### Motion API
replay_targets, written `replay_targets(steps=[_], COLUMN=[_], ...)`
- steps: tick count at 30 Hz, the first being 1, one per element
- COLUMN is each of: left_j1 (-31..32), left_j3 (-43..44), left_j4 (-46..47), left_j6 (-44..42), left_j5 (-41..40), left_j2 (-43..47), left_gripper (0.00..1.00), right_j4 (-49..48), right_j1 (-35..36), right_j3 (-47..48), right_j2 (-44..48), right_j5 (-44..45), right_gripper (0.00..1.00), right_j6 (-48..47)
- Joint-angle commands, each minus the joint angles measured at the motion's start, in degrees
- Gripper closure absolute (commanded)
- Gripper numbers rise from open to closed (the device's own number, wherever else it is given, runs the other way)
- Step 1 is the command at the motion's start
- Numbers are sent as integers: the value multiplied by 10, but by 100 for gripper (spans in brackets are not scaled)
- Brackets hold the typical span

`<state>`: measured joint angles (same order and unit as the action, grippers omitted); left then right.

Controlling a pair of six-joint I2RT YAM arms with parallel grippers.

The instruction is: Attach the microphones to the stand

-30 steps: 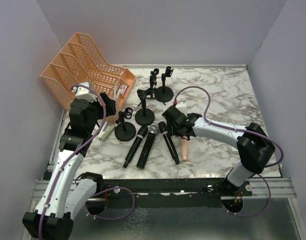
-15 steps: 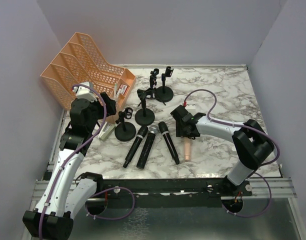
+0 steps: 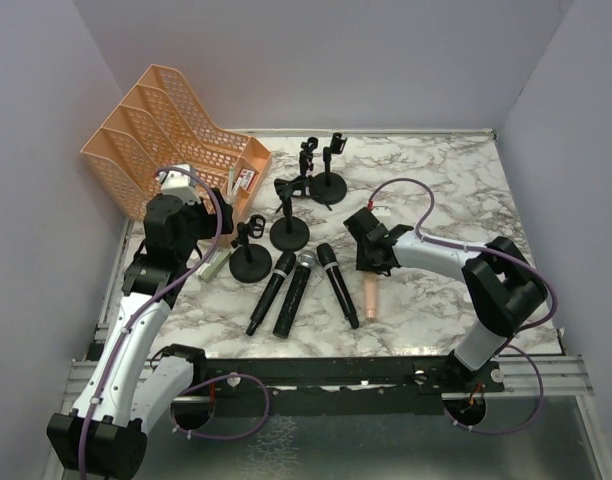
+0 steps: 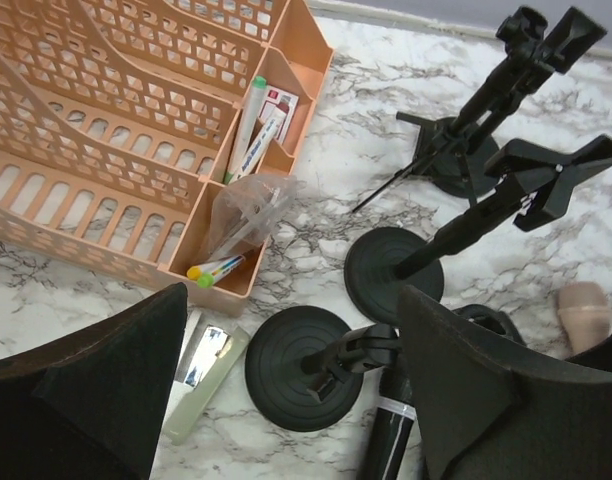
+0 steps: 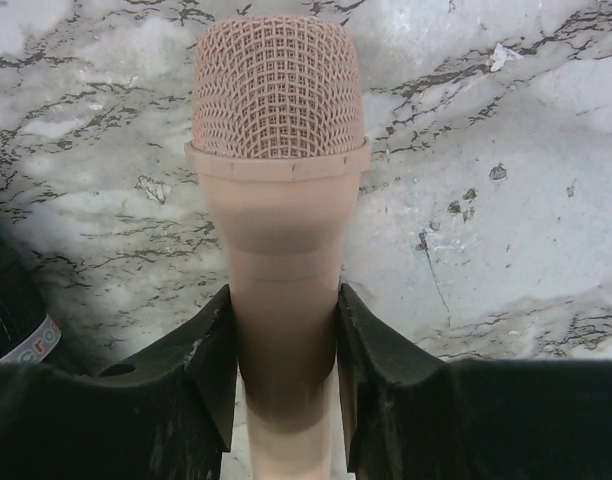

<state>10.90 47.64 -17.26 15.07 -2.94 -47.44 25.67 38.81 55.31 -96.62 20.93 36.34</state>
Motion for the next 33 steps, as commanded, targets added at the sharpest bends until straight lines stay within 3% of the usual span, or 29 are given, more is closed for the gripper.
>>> replay_targets(steps=[1,3,6,14,24,28,33], left_j1=[1,3,4,11,14,12,4], left_j3=[19,33,49,13,18,28,33], left_j4=[-20,-53,-82,-100,-126,-124,-128], left_j6=[-93,-144,-183,-351,-517,-549,-562], left_j5=[60,74,77,196,374,389,392], left_j2=[-18,-37,-56,-21,-89,-117,-145], left_gripper=[16,21,21,14,19,28,47], right_j4=[-24,-33,-38,-59,-83,-84,-94], right_j1=[-7,-7,-7,-11,-11,-11,-11], right_j3=[-22,-25,-23,-40,-58,-60,-70], right_j2=[7,25,47,81,99,103,115], right_j5=[2,3,3,-24,-63,-70,-77], right_gripper=[68,70,69,69,68,68,67], right_j6=[-15,-23,-34,-57,-54,-51,-46])
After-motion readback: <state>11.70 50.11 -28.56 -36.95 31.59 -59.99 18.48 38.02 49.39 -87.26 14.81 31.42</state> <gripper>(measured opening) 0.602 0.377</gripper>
